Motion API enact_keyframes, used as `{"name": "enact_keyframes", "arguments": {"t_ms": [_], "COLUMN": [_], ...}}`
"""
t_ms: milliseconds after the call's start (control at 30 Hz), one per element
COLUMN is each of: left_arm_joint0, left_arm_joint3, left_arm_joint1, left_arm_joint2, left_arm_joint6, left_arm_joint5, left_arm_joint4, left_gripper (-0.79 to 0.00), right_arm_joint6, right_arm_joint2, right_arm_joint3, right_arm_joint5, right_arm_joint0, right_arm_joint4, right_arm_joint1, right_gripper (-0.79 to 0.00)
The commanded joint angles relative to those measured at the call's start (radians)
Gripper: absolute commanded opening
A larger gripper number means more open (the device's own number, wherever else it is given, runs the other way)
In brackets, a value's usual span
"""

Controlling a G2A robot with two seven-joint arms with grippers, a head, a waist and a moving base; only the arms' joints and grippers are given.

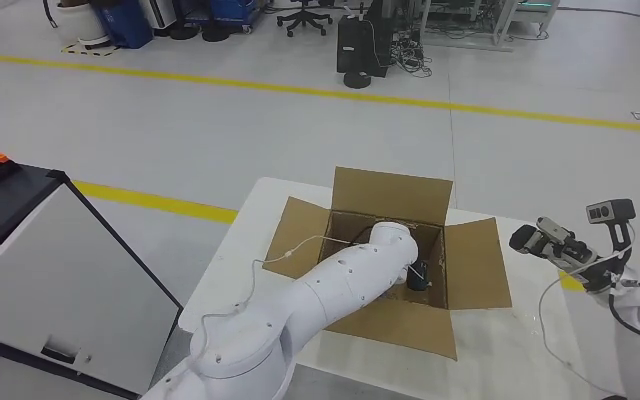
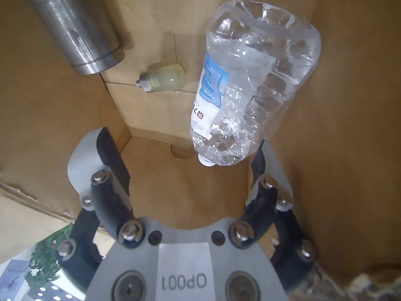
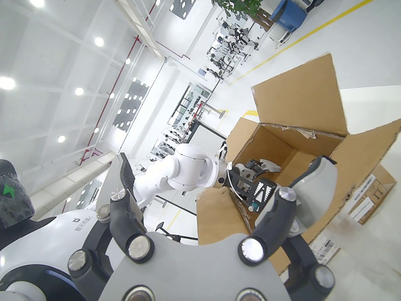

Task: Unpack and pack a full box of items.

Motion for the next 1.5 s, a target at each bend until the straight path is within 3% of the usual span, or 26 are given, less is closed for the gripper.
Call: {"name": "enact_keyframes", "arguments": {"t_ms": [0,300,400,500,533,600,667,733,833,967,1467], "left_arm_joint0": [0.001,0.011,0.011,0.013,0.014,0.014,0.015,0.019,0.026,0.029,0.044], "left_arm_joint3": [0.021,0.123,0.137,0.142,0.146,0.150,0.151,0.151,0.152,0.152,0.154], "left_arm_joint1": [-0.014,-0.058,-0.060,-0.061,-0.061,-0.061,-0.061,-0.061,-0.062,-0.062,-0.064], "left_arm_joint2": [0.000,0.000,-0.004,-0.008,-0.012,-0.019,-0.021,-0.021,-0.021,-0.025,-0.032], "left_arm_joint6": [0.023,0.122,0.138,0.148,0.153,0.155,0.154,0.150,0.142,0.143,0.139], "left_arm_joint5": [0.001,-0.024,-0.001,0.040,0.056,0.082,0.082,0.079,0.076,0.078,0.066], "left_arm_joint4": [0.022,0.071,0.078,0.088,0.086,0.085,0.089,0.097,0.108,0.120,0.175], "left_gripper": [0.000,0.000,-0.188,-0.311,-0.403,-0.428,-0.394,-0.185,-0.129,0.000,0.000], "right_arm_joint6": [0.000,0.000,0.000,0.000,0.000,0.000,0.000,0.000,0.000,0.000,0.000], "right_arm_joint2": [0.000,0.000,0.000,0.000,0.000,0.000,0.000,0.000,0.000,0.000,0.000], "right_arm_joint3": [0.000,0.000,0.000,0.000,0.000,0.000,0.000,0.000,0.000,0.000,0.000], "right_arm_joint5": [0.000,0.000,0.000,0.000,0.000,0.000,0.000,0.000,0.000,0.000,0.000], "right_arm_joint0": [0.000,0.000,0.000,0.000,0.000,0.000,0.000,0.000,0.000,0.000,0.000], "right_arm_joint4": [0.000,0.000,0.000,0.000,0.000,0.000,0.000,0.000,0.000,0.000,0.000], "right_arm_joint1": [0.000,0.000,0.000,0.000,0.000,0.000,0.000,0.000,0.000,0.000,0.000], "right_gripper": [0.000,0.000,0.000,0.000,0.000,0.000,0.000,0.000,0.000,0.000,0.000]}}
